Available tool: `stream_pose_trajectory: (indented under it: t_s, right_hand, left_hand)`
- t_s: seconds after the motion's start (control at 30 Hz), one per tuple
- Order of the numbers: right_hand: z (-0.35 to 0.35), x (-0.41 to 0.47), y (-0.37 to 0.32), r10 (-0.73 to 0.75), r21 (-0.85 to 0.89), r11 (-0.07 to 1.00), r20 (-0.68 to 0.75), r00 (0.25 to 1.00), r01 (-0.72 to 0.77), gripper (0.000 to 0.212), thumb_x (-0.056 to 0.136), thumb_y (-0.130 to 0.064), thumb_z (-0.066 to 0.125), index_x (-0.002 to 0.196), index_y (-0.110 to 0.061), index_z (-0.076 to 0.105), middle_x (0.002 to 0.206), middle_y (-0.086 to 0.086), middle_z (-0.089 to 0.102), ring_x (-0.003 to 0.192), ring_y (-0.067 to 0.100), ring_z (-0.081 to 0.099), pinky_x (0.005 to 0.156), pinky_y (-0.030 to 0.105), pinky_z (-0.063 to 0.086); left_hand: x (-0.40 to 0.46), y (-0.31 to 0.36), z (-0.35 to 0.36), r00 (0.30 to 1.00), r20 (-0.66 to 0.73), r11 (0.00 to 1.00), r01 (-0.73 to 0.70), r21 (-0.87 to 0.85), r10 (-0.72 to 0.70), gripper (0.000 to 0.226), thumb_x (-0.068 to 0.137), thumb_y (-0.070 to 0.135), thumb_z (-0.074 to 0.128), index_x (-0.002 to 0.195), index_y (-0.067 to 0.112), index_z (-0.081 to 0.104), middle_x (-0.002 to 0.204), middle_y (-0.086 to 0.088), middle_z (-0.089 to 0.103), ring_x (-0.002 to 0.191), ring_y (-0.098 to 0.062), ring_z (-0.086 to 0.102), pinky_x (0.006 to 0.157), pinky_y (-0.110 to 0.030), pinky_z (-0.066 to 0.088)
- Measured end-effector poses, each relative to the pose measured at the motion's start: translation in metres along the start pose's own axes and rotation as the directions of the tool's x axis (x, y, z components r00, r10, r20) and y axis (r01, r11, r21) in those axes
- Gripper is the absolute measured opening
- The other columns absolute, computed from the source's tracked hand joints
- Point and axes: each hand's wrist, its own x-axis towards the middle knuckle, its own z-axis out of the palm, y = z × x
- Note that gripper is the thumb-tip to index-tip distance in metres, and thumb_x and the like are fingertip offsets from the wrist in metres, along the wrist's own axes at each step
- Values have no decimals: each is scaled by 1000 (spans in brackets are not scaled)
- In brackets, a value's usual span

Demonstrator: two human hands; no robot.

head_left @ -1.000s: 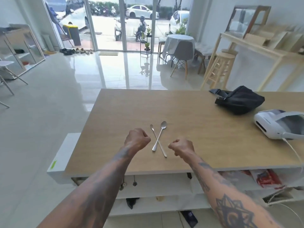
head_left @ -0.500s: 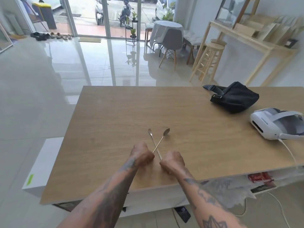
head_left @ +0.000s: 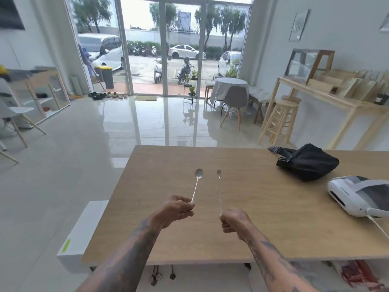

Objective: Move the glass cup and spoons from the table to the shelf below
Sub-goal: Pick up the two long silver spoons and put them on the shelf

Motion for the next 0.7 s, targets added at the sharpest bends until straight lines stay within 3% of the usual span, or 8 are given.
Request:
stream_pose_trajectory:
  t_s: [0.17,0.33,0.57,0.7]
  right_hand:
    - [-34,-42,-33,-210,51,977,30,977,208,29,83,8,54,61,-11,54,58,7,45,47,18,43,45,25,39]
    - [-57,-93,-45,-351,103,934,76,933,343,20,85,5,58,69,-6,61,59,10,51,49,19,47,45,25,43]
    - [-35,-145,6,-330,87,944,191,924,319,10,87,3,58,81,-1,64,68,15,54,57,22,50,52,30,47]
    - [-9,-157,63,-259,46,965,277,925,257,12,88,2,58,78,-4,62,70,14,53,58,21,48,53,30,44]
  left_hand:
    - [-54,17,8,971,-151,980,-194,-52,184,17,90,6,69,105,-3,71,78,-8,62,70,-20,65,58,-20,51]
    - [-105,23,27,931,-277,955,-275,-112,236,17,88,5,72,103,-4,73,79,-12,64,68,-21,66,60,-22,54]
    - [-167,-30,38,916,-371,961,-224,-164,150,24,84,7,77,103,-6,72,77,-12,66,60,-18,67,55,-21,52]
    - [-188,-84,39,915,-400,962,-156,-226,55,19,85,5,75,101,-4,72,79,-12,68,54,-14,69,50,-18,54]
